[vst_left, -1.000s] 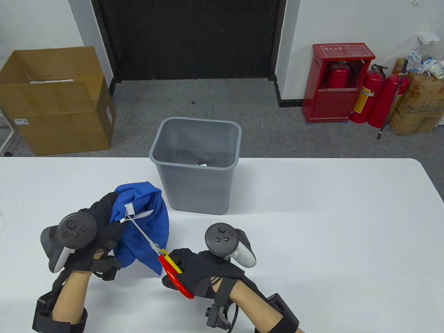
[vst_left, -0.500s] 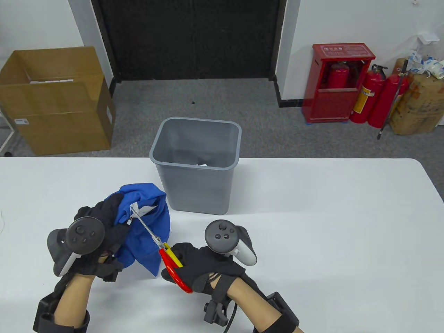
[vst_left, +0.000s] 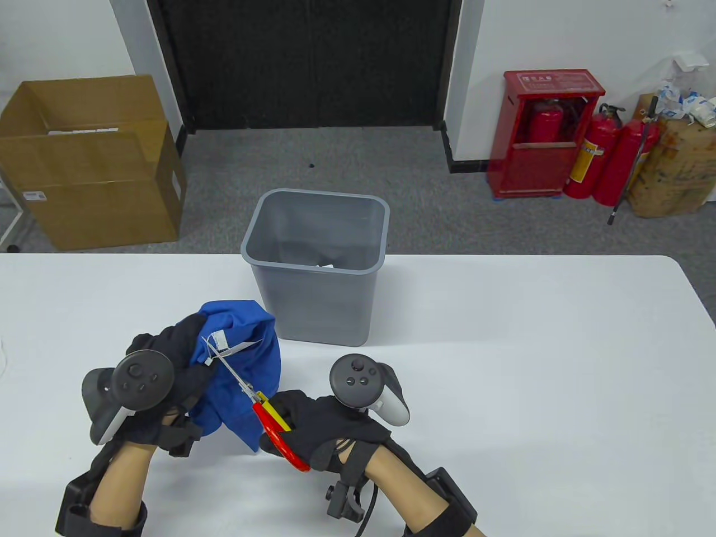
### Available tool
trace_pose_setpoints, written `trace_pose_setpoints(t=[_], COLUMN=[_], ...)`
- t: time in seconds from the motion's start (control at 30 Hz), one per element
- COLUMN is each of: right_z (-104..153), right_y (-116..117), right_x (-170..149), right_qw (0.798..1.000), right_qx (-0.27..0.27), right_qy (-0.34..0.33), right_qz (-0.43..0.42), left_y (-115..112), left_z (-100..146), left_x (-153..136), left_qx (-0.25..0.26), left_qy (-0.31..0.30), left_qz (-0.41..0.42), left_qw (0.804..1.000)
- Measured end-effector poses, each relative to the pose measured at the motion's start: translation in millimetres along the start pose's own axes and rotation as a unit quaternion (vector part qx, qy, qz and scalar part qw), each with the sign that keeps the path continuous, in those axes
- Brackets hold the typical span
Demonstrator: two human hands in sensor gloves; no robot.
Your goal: Cut off the clothing tag with scissors
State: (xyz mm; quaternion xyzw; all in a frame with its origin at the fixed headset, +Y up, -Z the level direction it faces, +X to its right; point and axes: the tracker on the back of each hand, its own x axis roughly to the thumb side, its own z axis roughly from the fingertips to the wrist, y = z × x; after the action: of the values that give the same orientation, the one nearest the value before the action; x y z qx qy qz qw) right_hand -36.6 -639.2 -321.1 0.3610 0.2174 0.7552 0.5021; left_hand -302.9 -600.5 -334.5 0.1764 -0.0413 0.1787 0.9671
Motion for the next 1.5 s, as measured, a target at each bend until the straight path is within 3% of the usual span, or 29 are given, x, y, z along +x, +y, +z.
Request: trace_pose_setpoints(t=[0.53,1.5], right_z=[-24,-28], right_y=[-5,1], right_x=[-7,-4], right_qw=[0.996,0.997], right_qx=[-0.069,-0.055], right_qy=[-0.032,-0.033], right_qz=[-0.052,-0.052], left_y=[-5,-3], left_z=[3,2], left_x=[14,11], left_qx=[-0.002,-0.001], left_qy=[-0.020,-0.012], left_qz=[-0.023,-0.027], left_qw=[1.000,1.000])
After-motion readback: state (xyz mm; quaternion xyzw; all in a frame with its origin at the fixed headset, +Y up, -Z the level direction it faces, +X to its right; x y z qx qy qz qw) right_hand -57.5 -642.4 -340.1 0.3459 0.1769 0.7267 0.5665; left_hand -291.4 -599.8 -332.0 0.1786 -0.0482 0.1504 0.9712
